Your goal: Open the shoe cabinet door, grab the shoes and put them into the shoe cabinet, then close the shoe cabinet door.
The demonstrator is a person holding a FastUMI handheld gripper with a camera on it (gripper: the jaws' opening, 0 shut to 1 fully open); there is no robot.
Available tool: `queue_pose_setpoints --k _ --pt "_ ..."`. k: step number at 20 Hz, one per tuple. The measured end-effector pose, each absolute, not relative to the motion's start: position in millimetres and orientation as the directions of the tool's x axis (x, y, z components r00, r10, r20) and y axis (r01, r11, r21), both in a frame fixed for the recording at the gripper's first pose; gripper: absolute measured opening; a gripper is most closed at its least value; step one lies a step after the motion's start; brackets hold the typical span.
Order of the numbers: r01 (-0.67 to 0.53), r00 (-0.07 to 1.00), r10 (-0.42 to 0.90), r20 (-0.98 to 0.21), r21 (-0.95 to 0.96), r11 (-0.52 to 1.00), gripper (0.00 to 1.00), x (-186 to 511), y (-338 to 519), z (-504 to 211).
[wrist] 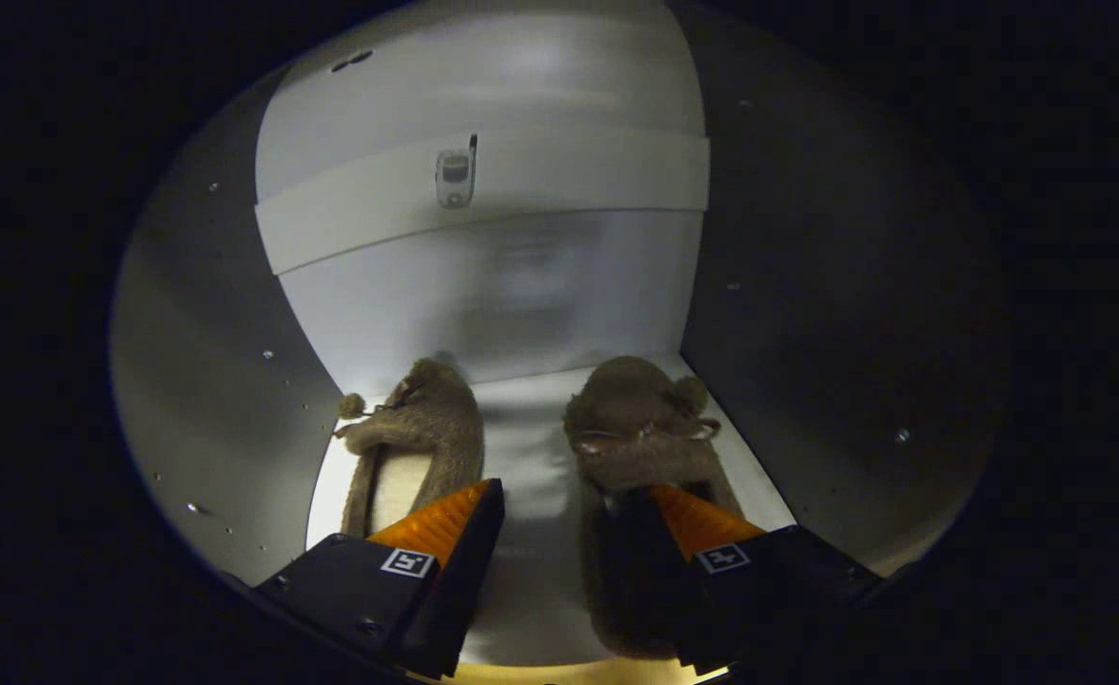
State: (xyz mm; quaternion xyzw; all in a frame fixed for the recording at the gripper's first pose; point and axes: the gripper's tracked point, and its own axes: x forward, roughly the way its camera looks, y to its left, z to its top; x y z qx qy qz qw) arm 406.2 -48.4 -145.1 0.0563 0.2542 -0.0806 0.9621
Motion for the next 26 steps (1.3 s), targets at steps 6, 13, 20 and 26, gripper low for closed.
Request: queue_pose_setpoints --k 6,13,20,26 --pt "0.164 0.935 -0.138 -0.327 0.053 0.985 0.94 329 -39 -101" --pt "0.164 0.971 -0.144 -0.189 0.091 0.982 0.98 205 -32 -62" --pt "0.04 0.998 -0.035 -0.043 0.125 0.991 0.98 80 -15 -17" --pt "-0.054 0.998 0.051 0.034 0.103 0.993 0.98 -5 -39 1"
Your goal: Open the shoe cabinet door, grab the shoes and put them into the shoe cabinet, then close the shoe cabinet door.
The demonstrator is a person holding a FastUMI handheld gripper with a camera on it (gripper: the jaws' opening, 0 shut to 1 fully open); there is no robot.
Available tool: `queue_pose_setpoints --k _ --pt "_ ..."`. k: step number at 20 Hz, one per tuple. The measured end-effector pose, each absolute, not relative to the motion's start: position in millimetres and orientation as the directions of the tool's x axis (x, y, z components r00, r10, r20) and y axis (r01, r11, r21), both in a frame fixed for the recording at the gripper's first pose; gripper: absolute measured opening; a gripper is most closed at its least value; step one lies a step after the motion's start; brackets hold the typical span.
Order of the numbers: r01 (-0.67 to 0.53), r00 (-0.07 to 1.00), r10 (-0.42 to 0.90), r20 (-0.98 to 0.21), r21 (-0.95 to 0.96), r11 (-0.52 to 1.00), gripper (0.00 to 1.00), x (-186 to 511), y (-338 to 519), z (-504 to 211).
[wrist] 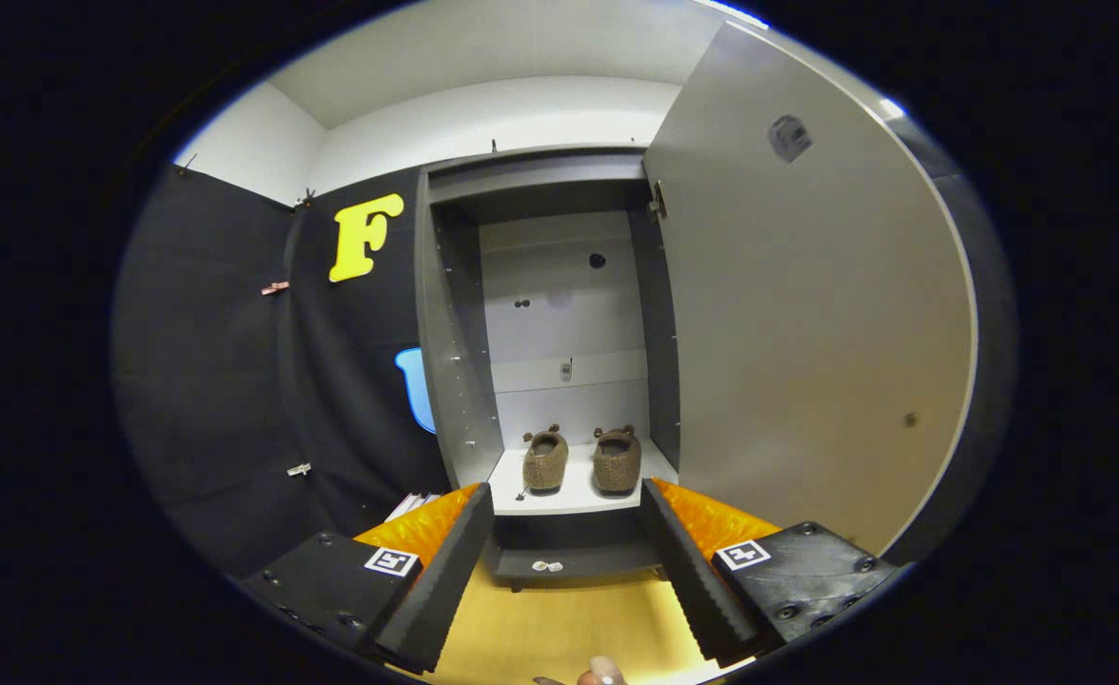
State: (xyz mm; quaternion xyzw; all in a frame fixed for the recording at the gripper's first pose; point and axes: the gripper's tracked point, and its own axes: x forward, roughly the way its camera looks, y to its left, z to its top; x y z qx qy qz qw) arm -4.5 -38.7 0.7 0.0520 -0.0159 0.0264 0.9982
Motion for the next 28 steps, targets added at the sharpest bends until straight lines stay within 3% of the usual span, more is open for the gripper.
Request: queue_pose_setpoints --k 9,16,28 --pt "0.096 0.993 -0.103 0.061 0.105 0.99 0.98 -95 -157 14" --pt "0.24 0.968 -0.247 0.039 0.134 0.961 0.98 -112 -248 7" --pt "0.184 0.983 -0.183 -0.022 0.177 0.967 0.98 -55 -270 -7"
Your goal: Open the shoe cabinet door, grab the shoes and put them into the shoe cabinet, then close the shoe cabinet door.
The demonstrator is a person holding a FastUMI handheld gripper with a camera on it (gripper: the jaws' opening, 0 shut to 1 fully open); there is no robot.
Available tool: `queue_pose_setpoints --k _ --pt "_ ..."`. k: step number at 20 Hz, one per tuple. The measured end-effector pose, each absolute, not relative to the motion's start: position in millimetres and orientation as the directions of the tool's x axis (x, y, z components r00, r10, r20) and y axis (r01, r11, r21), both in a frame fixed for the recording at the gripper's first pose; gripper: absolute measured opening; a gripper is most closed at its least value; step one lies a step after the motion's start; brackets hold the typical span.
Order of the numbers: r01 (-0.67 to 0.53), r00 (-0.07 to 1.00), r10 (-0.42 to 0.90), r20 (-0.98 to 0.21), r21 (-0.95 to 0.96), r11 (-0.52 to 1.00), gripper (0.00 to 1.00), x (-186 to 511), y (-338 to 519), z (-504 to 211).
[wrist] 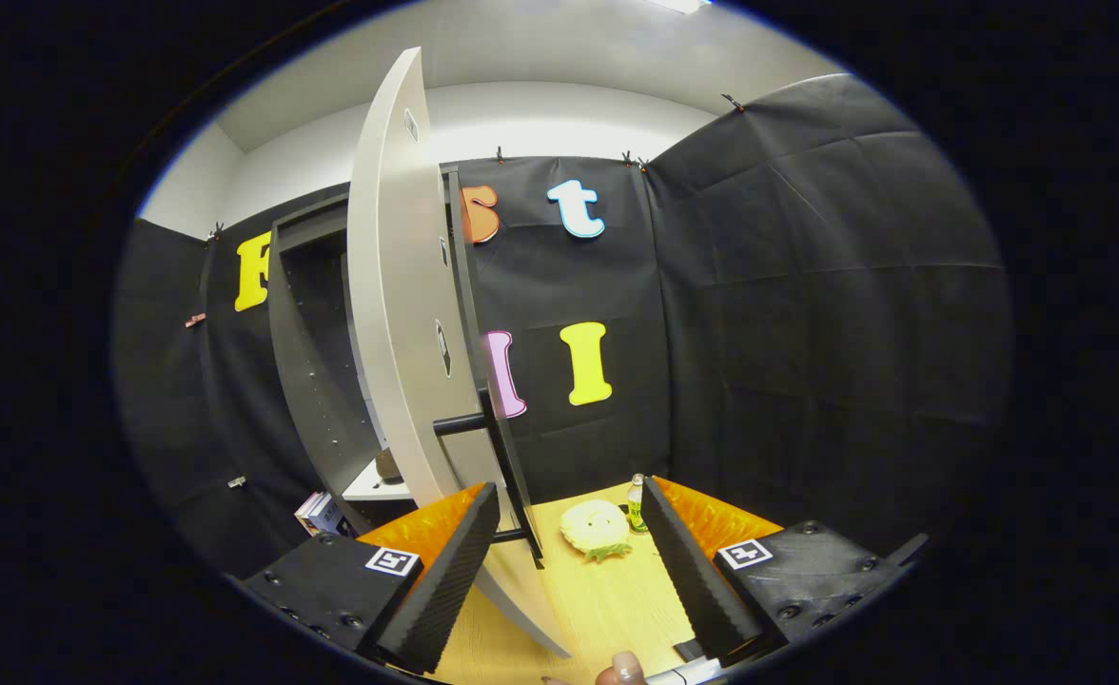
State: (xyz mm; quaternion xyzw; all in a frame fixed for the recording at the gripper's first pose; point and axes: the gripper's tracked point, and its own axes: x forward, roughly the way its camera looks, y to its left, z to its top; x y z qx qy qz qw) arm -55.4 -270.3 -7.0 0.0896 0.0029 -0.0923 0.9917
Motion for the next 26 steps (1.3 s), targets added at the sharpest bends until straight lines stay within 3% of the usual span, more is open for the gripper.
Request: queue_pose_setpoints --k 8,26 --pt "0.197 0.98 -0.197 -0.022 0.226 0.954 0.98 -58 -251 -9" --pt "0.013 1.0 -0.013 -0.002 0.143 0.99 0.98 -9 -68 -14"
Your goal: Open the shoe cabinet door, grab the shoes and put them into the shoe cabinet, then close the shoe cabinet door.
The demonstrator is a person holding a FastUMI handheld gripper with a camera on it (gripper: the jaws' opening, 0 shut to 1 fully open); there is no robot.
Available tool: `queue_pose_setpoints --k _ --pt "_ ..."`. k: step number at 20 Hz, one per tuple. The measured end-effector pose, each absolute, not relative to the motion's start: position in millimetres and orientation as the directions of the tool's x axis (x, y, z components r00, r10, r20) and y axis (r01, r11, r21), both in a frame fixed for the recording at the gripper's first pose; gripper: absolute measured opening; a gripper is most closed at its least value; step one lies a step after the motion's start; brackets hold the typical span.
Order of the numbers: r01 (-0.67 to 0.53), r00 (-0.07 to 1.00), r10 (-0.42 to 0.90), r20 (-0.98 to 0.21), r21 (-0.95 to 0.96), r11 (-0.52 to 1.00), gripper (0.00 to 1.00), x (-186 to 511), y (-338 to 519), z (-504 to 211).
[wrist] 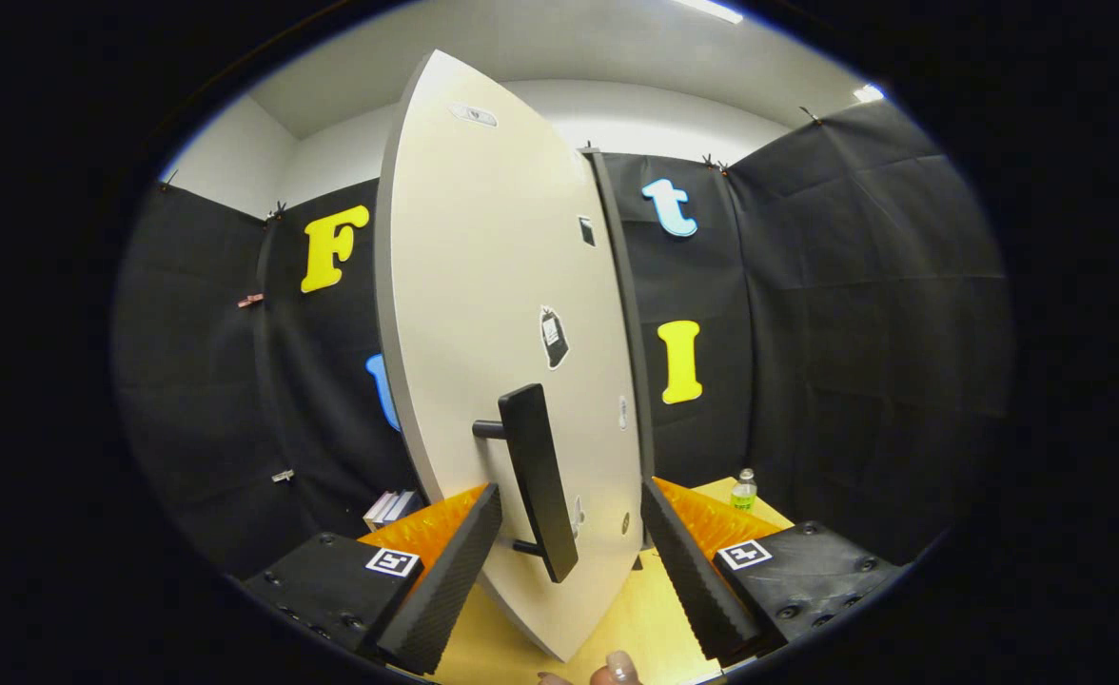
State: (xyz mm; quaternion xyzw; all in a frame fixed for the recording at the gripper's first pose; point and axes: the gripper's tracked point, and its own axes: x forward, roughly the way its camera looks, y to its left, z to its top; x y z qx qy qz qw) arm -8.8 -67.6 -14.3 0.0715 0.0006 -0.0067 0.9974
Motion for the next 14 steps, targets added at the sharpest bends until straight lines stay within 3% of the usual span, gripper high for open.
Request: queue_pose_setpoints --k 9,14 --pt "-0.09 0.996 0.088 0.02 0.118 0.989 0.98 15 5 -17" --pt "-0.086 0.996 0.085 0.014 0.092 0.992 0.98 19 8 -18"
